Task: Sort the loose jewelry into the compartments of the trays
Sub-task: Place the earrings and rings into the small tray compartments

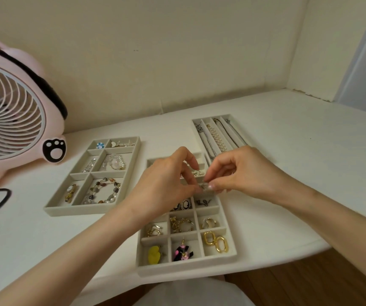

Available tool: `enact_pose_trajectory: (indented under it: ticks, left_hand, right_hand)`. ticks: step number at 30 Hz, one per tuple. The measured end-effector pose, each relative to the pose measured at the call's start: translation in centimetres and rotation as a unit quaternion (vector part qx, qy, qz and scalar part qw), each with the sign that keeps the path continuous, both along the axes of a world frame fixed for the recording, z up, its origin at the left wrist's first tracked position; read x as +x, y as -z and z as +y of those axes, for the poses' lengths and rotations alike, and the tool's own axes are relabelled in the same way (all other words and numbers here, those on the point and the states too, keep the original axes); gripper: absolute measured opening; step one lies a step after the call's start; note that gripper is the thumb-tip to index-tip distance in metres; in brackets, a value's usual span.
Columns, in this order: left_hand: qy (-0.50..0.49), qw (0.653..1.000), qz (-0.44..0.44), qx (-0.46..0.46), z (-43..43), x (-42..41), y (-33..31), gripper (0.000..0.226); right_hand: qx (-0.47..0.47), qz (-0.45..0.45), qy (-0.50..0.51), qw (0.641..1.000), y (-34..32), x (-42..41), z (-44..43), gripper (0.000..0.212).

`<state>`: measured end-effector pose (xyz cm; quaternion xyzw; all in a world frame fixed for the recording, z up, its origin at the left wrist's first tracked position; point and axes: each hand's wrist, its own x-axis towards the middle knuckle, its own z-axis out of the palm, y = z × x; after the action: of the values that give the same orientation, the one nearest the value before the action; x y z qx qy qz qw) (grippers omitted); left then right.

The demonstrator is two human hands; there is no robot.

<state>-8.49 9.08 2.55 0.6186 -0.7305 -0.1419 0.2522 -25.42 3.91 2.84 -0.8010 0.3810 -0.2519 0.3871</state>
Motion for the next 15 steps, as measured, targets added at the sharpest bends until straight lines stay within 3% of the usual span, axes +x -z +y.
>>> enact_pose_trajectory:
  ticks: [7, 15]
  left_hand:
    - [0.017, 0.994, -0.104, 0.024, 0.1, -1.1, -0.2, 0.045]
    - [0.02, 0.983, -0.184, -0.004, 0.1, -1.7, -0.3, 0.042]
  right_hand:
    - [-0.055, 0.195, -0.013, 0.979, -0.5, 1.0, 0.3, 0.01]
    - [-0.043, 0.247, 0.01, 0.968, -0.1, 1.7, 0.4, 0.009]
